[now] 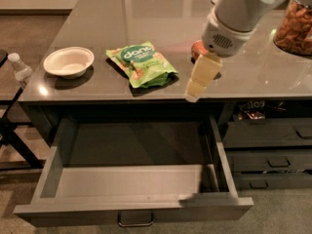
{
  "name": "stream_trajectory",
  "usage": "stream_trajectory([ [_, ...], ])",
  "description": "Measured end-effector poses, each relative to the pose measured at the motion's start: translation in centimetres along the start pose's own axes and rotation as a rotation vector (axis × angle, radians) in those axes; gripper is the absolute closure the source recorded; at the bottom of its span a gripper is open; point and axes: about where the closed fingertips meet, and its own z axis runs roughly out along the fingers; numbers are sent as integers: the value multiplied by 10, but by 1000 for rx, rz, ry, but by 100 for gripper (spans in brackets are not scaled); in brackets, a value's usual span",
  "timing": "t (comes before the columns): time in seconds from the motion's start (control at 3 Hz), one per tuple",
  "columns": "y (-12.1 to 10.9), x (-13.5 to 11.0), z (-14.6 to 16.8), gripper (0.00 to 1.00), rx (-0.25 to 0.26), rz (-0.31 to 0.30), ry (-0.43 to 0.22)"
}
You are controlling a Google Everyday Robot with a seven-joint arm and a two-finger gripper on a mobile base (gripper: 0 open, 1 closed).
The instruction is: Place green rice chip bag into top drawer
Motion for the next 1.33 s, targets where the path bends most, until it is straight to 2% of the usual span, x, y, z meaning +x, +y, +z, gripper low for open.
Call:
stream_trajectory([
  [0.33, -1, -47, 5, 0, 0, -44, -49],
  [0.67, -1, -51, 5, 0, 1, -49, -54],
  [1.0, -3, -52, 11, 0, 6, -4, -50],
  [1.33, -23, -69, 42, 0, 2, 80, -46],
])
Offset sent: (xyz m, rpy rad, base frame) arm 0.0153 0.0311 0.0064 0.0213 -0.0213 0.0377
